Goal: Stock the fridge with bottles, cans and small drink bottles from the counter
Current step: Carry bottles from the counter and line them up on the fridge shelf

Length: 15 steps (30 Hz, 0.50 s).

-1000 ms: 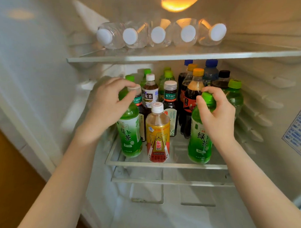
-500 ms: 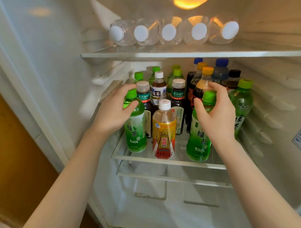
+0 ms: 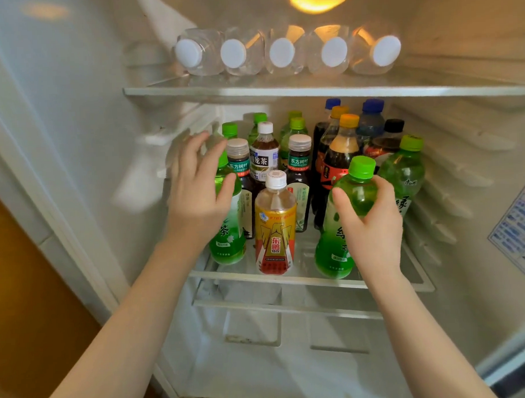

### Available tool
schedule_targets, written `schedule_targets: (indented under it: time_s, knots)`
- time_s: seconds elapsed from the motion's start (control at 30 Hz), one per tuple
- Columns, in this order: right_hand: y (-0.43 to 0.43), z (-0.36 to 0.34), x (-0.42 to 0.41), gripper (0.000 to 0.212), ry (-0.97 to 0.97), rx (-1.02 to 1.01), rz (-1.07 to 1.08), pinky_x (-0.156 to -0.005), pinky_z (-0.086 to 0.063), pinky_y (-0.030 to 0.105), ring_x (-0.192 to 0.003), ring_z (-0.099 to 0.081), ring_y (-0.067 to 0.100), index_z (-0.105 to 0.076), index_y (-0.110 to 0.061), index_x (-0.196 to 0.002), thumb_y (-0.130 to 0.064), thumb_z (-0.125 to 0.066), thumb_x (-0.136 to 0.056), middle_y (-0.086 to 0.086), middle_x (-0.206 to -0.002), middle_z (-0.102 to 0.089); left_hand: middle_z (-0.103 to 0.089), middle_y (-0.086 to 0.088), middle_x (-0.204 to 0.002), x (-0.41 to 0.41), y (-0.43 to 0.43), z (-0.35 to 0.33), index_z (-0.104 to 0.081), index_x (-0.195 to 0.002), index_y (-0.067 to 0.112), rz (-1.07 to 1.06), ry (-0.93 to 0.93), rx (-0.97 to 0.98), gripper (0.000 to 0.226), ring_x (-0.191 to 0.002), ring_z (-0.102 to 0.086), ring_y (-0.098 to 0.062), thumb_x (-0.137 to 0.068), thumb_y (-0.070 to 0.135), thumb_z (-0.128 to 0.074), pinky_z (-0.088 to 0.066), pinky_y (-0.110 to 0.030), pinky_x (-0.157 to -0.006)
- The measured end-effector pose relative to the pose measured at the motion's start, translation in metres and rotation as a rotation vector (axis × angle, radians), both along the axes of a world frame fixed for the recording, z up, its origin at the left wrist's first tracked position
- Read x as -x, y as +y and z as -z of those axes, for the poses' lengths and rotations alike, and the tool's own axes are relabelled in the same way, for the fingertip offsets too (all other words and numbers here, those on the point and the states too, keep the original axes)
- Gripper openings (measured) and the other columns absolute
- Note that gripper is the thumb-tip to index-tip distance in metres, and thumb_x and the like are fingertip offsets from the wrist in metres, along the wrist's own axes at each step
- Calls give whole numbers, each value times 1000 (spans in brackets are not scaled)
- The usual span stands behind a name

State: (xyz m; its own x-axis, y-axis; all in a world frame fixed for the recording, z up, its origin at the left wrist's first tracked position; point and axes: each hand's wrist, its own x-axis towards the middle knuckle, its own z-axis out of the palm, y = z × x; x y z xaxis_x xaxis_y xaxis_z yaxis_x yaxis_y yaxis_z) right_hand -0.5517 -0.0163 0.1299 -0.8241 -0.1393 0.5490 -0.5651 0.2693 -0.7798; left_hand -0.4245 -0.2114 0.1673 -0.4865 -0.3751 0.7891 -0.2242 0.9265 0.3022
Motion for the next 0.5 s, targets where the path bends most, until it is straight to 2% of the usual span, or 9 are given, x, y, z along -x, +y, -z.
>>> schedule_targets:
  time_s: [0.03,0.1,0.13,0.2,0.27,0.3,0.37,0.43,0.5]
  knots:
    - [4,1,0,62,-6,24,-7,-79,-37,18,-97,-50,2,-42,-18,-134,-48,-62,-83,-14,-111,-52,-43,-14,-137,0,7,4,-54,-130,7,29,77,70,42,-133,-32,-21,-89,15,-56,-21,-28,-115]
    - [15,4,-1,62,-29,89,-19,-77,-37,6,-98,-51,-1,-42,-18,-135,-47,-62,-84,-13,-113,-54,-49,-17,-130,1,22,19,-58,-121,1,150,170,122,36,-127,-41,-20,-86,9,-58,-28,-26,-112]
    - [21,5,-2,62,-39,126,-18,-75,-36,-1,-96,-51,-5,-42,-16,-135,-46,-63,-84,-12,-114,-55,-49,-15,-130,3,30,27,-57,-123,1,222,171,73,38,-126,-43,-19,-85,8,-59,-33,-29,-110]
    - [34,6,-3,62,-51,191,-2,-75,-34,-6,-91,-51,-12,-45,-15,-134,-46,-63,-84,-13,-112,-58,-41,-6,-138,9,44,41,-48,-134,8,315,99,-145,53,-131,-39,-15,-83,10,-63,-36,-35,-110]
    - [47,4,-3,57,-41,222,9,-78,-37,-2,-90,-54,-17,-50,-19,-128,-49,-62,-81,-22,-105,-59,-33,2,-144,14,52,54,-33,-144,18,309,29,-322,70,-135,-32,-8,-83,14,-67,-30,-29,-114]
    - [54,3,-3,55,-39,229,7,-79,-41,4,-91,-55,-15,-52,-21,-126,-51,-63,-81,-23,-103,-60,-30,4,-146,17,54,59,-26,-147,21,292,11,-364,76,-134,-29,-2,-83,16,-67,-25,-17,-113]
    - [66,-1,-4,53,-41,221,6,-80,-46,14,-93,-59,-9,-55,-25,-122,-54,-63,-79,-21,-102,-62,-28,4,-148,23,59,66,-18,-149,23,283,-9,-407,80,-129,-25,5,-85,19,-66,-15,3,-101]
    - [77,-1,-5,51,-28,198,29,-82,-49,21,-93,-60,-5,-55,-25,-123,-50,-65,-80,-22,-103,-62,-32,-1,-148,28,62,70,-19,-149,19,283,-12,-411,77,-127,-28,2,-87,17,-65,-18,1,-99]
    - [87,0,-6,51,-19,182,72,-85,-49,25,-94,-60,-5,-54,-26,-124,-47,-65,-79,-26,-101,-61,-36,-5,-144,34,63,70,-25,-147,17,249,-26,-384,73,-125,-34,-5,-87,18,-66,-25,-14,-100]
